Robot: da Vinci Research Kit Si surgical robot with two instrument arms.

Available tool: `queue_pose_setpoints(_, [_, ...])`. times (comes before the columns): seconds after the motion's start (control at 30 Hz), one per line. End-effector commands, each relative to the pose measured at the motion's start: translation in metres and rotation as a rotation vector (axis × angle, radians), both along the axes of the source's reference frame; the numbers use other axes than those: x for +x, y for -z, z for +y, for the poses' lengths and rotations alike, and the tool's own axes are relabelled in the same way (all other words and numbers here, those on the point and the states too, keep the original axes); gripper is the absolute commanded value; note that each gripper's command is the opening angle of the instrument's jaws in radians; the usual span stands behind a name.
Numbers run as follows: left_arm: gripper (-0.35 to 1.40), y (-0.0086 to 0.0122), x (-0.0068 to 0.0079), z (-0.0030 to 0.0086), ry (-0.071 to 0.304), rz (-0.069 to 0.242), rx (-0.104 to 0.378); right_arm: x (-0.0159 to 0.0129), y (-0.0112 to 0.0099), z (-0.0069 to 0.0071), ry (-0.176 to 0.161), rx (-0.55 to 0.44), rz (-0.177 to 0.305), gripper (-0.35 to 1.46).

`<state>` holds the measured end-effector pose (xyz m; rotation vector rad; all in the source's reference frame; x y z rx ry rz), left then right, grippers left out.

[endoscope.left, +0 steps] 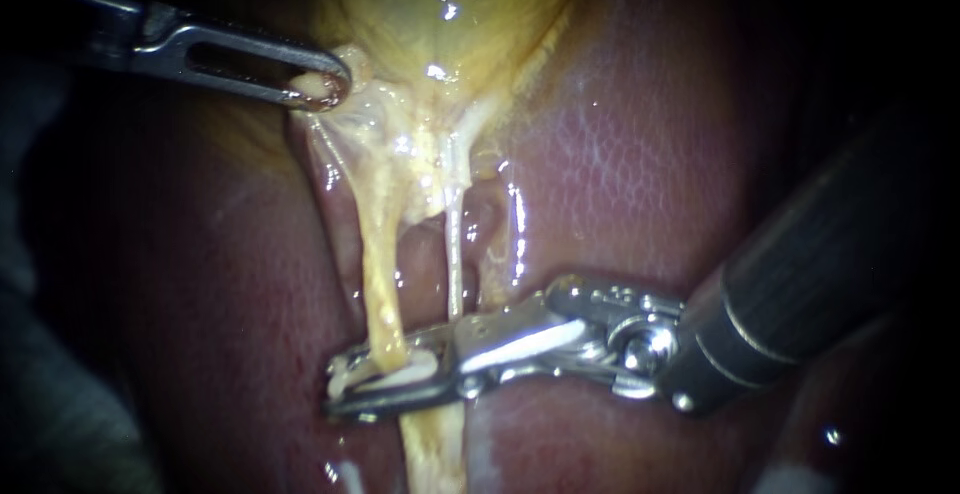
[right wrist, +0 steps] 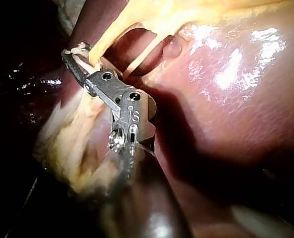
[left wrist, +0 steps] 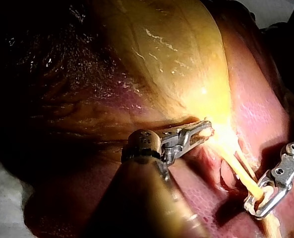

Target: Clipping first clip left tube

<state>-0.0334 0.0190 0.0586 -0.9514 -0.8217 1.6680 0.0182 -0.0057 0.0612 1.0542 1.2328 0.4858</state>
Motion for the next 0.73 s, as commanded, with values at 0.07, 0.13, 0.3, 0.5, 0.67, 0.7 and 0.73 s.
queue_pose_setpoints(0.07, [-0.35,0.0000,0.0000,0.0000,0.000,0.000,0.000,-0.0001,-0.0001,0.0000,0.000,0.000,0.000,-0.17])
queue_pose_setpoints(0.13, [-0.35,0.0000,0.0000,0.0000,0.000,0.000,0.000,-0.0002,-0.0001,0.0000,0.000,0.000,0.000,-0.26])
queue_pose_setpoints(0.3, [-0.35,0.0000,0.0000,0.0000,0.000,0.000,0.000,-0.0006,-0.0001,-0.0003,0.003,-0.001,0.002,-0.35])
queue_pose_setpoints(0.5, [-0.35,0.0000,0.0000,0.0000,0.000,0.000,0.000,-0.0008,-0.0001,-0.0004,0.011,-0.006,-0.010,-0.35])
queue_pose_setpoints(0.67, [-0.35,0.0000,0.0000,0.0000,0.000,0.000,0.000,-0.0008,-0.0003,-0.0004,0.011,-0.007,-0.010,-0.35])
queue_pose_setpoints(0.7, [-0.35,0.0000,0.0000,0.0000,0.000,0.000,0.000,-0.0008,-0.0003,-0.0004,0.011,-0.007,-0.010,-0.35])
queue_pose_setpoints(0.73, [-0.35,0.0000,0.0000,0.0000,0.000,0.000,0.000,-0.0008,-0.0003,-0.0004,0.011,-0.007,-0.010,-0.35])
